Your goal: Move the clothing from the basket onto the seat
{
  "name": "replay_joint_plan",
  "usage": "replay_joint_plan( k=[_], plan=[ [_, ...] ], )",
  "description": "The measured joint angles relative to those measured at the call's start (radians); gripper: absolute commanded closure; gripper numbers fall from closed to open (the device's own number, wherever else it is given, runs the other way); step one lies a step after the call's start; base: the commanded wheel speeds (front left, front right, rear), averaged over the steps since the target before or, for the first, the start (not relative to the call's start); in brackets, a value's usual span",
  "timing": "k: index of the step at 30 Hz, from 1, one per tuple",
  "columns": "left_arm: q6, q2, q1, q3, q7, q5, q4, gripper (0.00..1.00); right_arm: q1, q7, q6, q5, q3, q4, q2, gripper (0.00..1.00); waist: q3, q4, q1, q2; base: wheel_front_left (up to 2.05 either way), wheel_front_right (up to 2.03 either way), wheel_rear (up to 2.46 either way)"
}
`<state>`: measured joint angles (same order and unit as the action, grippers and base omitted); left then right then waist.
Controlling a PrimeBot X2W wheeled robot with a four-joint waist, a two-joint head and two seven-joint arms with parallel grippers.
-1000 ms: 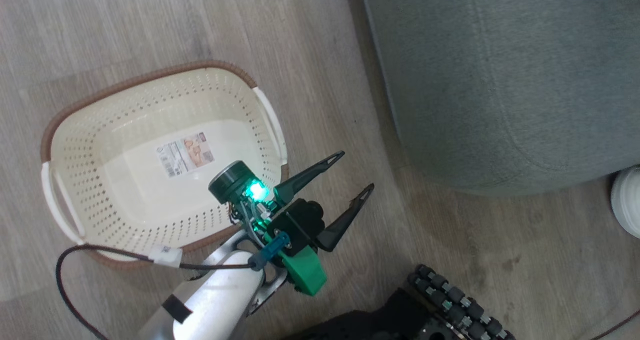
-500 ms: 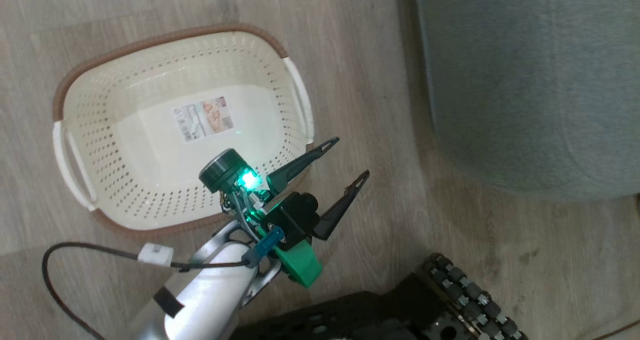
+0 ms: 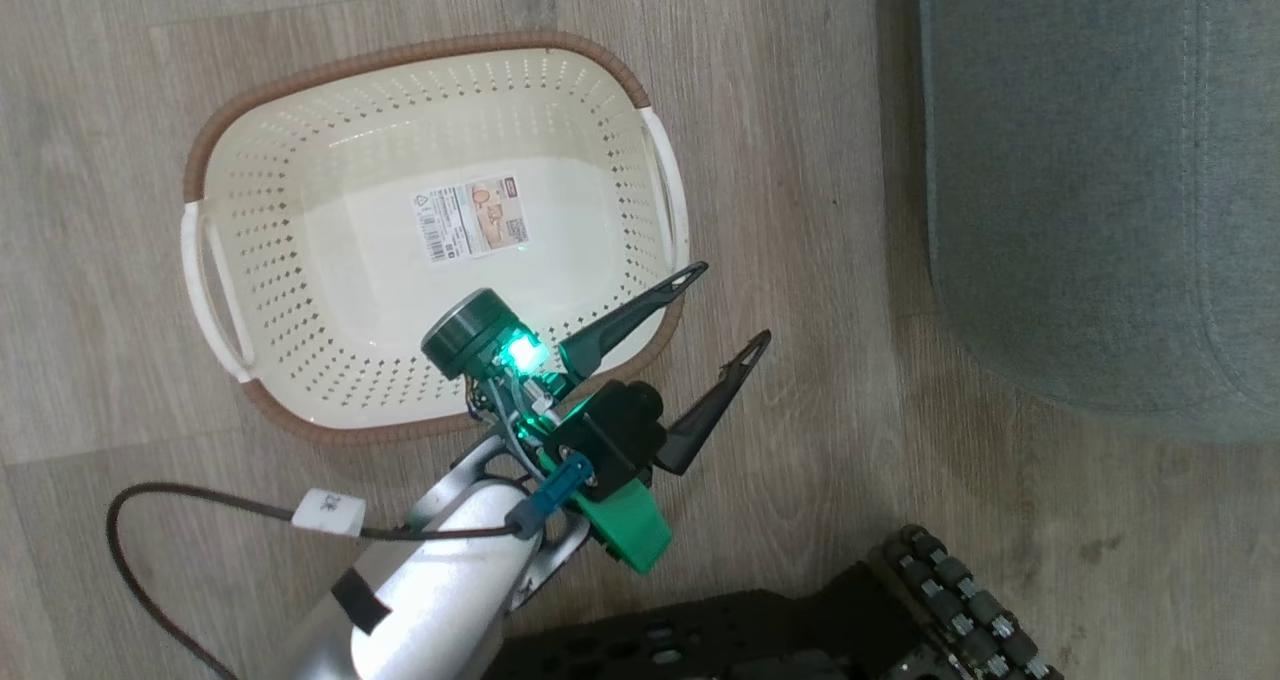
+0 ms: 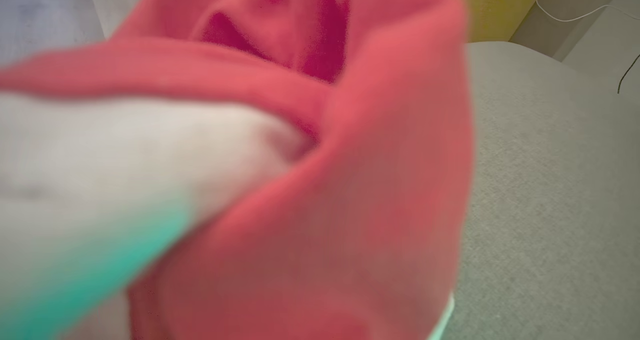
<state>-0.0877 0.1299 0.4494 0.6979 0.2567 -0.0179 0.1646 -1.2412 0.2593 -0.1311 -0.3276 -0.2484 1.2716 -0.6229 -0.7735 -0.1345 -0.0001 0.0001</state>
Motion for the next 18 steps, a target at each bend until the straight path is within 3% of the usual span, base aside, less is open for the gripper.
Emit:
replay_joint_plan(
  k=[8, 18],
  plan=[
    [0.0, -0.005, 0.0, 0.0, 0.0, -0.009, 0.004, 0.0, 0.003, -0.028, 0.0, 0.035, 0.042, 0.027, -0.008, 0.0, 0.041, -0.003, 0.0001, -0.0001, 0.0, 0.0, 0.0],
    [-0.012, -0.035, -0.003, 0.012, 0.0, -0.035, 0.017, 0.0, 0.063, -0.164, 0.0, 0.045, 0.15, 0.036, -0.007, 0.0, 0.164, -0.025, 0.0, 0.0, 0.0, 0.0, 0.0]
  ],
)
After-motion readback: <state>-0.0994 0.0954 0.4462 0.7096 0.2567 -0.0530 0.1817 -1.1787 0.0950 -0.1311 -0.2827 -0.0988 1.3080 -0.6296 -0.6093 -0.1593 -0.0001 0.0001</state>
